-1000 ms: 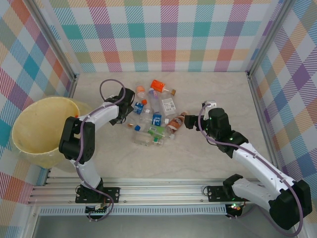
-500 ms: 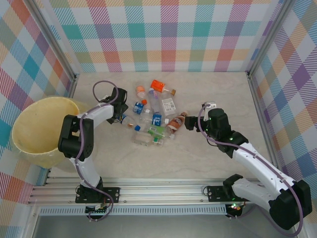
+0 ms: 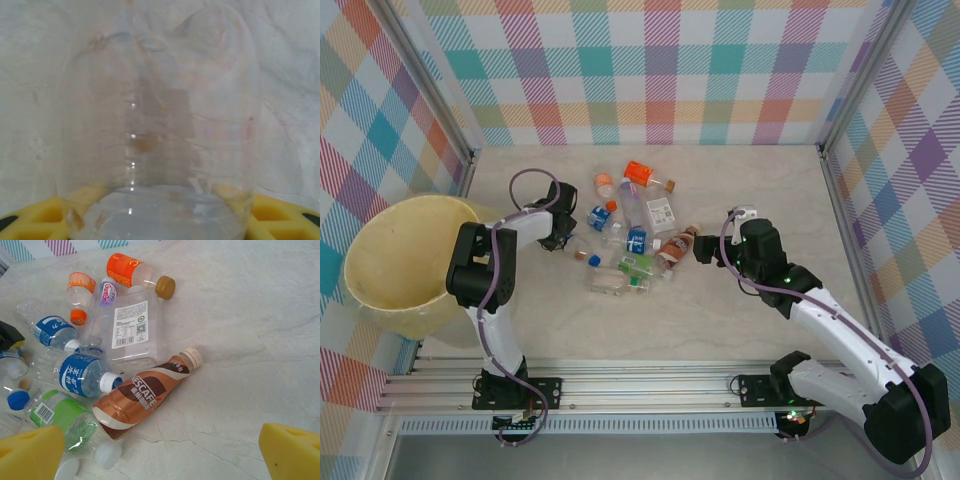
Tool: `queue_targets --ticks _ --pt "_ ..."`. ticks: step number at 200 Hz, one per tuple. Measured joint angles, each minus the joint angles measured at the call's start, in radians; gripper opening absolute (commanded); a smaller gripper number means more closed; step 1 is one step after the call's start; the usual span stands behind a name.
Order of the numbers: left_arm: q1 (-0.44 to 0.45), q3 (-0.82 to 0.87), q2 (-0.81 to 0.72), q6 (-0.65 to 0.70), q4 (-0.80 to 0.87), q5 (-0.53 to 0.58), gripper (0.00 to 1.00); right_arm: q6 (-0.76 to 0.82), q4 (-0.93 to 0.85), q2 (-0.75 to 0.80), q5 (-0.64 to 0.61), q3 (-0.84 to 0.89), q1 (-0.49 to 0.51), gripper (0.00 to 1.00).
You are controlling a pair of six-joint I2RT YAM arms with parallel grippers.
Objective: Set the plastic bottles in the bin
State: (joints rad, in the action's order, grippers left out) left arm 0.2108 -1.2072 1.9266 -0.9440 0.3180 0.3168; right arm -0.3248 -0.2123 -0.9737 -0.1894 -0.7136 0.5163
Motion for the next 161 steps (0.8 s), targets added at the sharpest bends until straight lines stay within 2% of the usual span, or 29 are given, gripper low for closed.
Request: queue_targets --ticks 43,63,112,161 --pt "0.008 -0.032 -0.047 0.114 0.005 -0.003 0.45 0.000 0.001 0.003 0.000 0.000 0.000 1.00" --pt "0.027 -0.114 -0.106 0.227 0.022 0.012 0.45 0.000 0.002 0.002 0.000 0.000 0.000 1.00" --pt "0.140 -0.326 -0.320 0.560 0.016 0.029 0.43 -0.004 0.026 -0.001 0.001 0.000 0.000 1.00" --pt "0.175 -0.386 -0.510 0.849 0.019 0.030 0.43 -0.006 0.090 -0.027 0.004 0.000 0.000 1.00"
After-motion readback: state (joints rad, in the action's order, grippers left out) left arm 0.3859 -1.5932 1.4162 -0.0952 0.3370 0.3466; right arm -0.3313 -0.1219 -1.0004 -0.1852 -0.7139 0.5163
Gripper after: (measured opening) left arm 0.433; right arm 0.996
